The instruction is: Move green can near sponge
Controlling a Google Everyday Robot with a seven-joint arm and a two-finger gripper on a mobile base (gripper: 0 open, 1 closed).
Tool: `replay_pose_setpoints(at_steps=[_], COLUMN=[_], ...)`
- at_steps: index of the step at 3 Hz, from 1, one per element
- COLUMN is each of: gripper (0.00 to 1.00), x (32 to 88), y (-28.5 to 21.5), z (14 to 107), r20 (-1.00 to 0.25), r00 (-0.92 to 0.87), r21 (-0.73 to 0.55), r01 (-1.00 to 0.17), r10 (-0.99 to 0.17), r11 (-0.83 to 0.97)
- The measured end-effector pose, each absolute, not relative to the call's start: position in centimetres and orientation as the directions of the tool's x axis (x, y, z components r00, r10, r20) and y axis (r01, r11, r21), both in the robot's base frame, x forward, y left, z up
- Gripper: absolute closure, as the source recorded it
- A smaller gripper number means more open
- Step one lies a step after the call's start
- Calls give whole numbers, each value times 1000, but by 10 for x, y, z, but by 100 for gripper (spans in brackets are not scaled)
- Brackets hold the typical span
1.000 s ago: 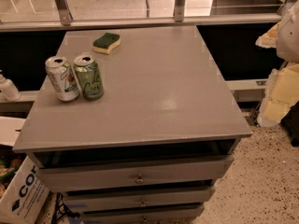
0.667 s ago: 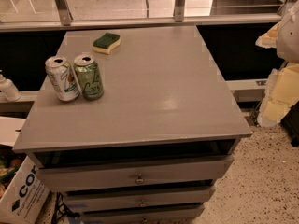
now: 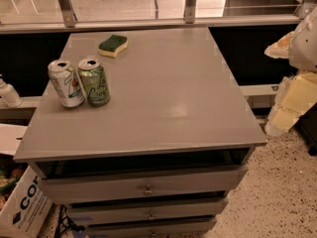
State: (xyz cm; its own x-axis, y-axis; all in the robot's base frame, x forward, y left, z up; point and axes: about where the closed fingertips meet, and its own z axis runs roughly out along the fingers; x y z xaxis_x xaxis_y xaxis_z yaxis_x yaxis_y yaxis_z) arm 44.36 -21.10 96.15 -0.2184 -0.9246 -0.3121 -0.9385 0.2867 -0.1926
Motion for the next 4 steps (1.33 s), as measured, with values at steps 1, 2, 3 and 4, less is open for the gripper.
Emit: replay_pose_setpoints(at_steps=[1, 2, 3, 4], gripper=[0, 0, 0, 0], x=[473, 491, 495, 495], y=[-144, -99, -88, -87], z=[931, 924, 923, 923], r20=[-565, -660, -682, -682], r00=[-87, -1, 19, 19], r21=[-126, -129, -130, -130], r01=[-974, -985, -987, -987], r10=[-821, -752, -731, -731], r11=[190, 115, 95, 95])
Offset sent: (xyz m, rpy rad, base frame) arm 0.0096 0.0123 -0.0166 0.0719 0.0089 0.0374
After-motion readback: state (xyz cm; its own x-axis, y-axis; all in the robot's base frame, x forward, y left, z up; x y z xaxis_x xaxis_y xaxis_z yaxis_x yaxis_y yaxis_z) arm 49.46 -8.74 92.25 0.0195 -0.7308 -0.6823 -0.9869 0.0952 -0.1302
